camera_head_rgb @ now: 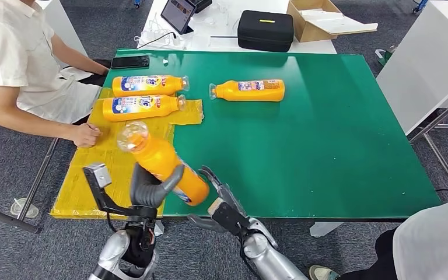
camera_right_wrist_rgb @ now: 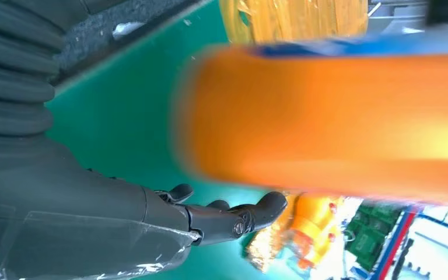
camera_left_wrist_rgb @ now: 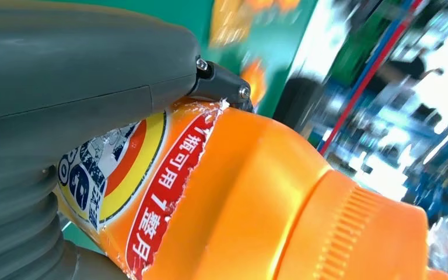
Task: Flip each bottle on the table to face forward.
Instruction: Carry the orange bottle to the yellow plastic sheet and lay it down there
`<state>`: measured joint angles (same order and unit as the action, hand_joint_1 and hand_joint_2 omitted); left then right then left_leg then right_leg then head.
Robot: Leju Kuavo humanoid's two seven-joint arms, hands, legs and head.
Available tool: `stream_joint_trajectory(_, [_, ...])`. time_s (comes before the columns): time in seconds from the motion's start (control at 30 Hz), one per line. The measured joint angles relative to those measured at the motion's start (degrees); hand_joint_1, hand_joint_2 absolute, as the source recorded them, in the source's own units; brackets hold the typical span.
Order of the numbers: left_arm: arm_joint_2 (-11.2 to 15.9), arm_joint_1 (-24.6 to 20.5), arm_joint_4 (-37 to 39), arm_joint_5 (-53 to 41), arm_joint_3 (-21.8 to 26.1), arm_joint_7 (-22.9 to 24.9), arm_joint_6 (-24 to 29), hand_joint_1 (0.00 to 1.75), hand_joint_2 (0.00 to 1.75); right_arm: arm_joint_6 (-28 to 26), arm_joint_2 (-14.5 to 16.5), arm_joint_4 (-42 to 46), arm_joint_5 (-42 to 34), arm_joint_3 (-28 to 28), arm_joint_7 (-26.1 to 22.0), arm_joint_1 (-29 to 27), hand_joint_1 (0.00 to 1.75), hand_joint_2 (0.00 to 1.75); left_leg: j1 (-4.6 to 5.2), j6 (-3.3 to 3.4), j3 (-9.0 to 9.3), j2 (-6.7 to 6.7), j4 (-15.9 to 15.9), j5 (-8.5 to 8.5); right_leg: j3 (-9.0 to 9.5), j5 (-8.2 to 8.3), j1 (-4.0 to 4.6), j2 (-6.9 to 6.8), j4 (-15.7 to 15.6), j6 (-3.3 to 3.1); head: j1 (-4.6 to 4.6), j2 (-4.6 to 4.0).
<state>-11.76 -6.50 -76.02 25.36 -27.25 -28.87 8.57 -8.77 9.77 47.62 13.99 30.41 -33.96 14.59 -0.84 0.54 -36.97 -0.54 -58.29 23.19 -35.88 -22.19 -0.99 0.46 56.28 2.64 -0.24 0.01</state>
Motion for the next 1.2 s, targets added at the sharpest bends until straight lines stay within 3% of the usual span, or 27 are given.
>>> stream_joint_trajectory(0.17, [0.36,1.75,-3.8,-6.92,3.39,-2.09,6.53,1.74,1.75,-8.92,-0.27,3.55,0.3,-4.04,-1.31,-4.53,0.0,0.0,0.0,0.0,-0.01,0.0,0.0,0.01,-0.01,-0.01,0.0,0.0,0.0,-0.01,0.0,-0.01])
stream_joint_trajectory(0.33, [1.2,4.17,-8.39,-14.1,8.37,-3.76,12.45,1.75,1.75,-19.71,-2.03,10.18,9.07,-8.46,-0.71,-10.38,0.0,0.0,0.0,0.0,-0.02,0.0,0.0,0.02,-0.02,-0.02,0.0,0.0,-0.01,0.0,0.0,-0.01])
stream_joint_trajectory(0.47, [1.98,5.34,-10.99,-26.85,12.5,-6.55,21.72,1.34,1.75,-27.25,-3.78,15.48,16.28,-10.98,0.0,-14.49,0.0,0.0,0.0,0.0,-0.03,0.0,0.0,0.03,-0.02,-0.03,0.0,0.0,-0.01,0.0,0.01,-0.01])
stream_joint_trajectory(0.5, [2.21,5.42,-11.23,-30.48,13.25,-7.09,23.88,1.33,1.75,-27.74,-4.03,16.54,16.68,-11.45,-0.05,-15.16,0.0,0.0,0.0,0.0,-0.03,0.0,0.0,0.03,-0.02,-0.03,0.0,0.0,-0.01,0.0,0.0,-0.01])
stream_joint_trajectory(0.63, [3.65,4.85,-10.19,-49.56,14.89,-4.47,29.23,1.7,1.75,-25.88,-4.39,20.17,15.63,-12.76,-1.39,-16.54,0.0,0.0,0.0,-0.01,0.0,-0.01,0.01,0.01,-0.03,-0.04,0.0,0.0,-0.02,0.0,0.0,-0.01])
stream_joint_trajectory(0.77, [5.12,1.83,-1.63,-64.53,14.99,-0.32,29.96,1.71,1.75,-22.77,-4.36,21.11,15.42,-13.02,-2.46,-16.28,0.0,0.0,0.0,-0.08,0.01,-0.02,0.01,-0.07,-0.02,0.02,0.0,0.0,-0.01,-0.03,0.01,-0.01])
stream_joint_trajectory(0.97, [6.23,-2.05,10.66,-69.66,14.77,-0.16,30.22,1.75,1.75,-21.24,-4.28,21.1,15.11,-13.01,-3.25,-15.84,0.0,0.0,0.0,-0.09,0.0,0.02,0.01,-0.12,-0.06,0.11,0.0,0.01,-0.01,-0.02,0.02,-0.01])
stream_joint_trajectory(1.2, [7.26,-7.56,23.76,-83.0,11.74,5.45,30.38,1.75,1.75,-18.84,-3.96,20.24,14.15,-12.84,-4.24,-14.75,0.0,0.0,-0.01,-0.09,-0.04,0.0,0.01,-0.12,-0.07,0.09,0.0,0.01,0.0,0.0,0.02,-0.01])
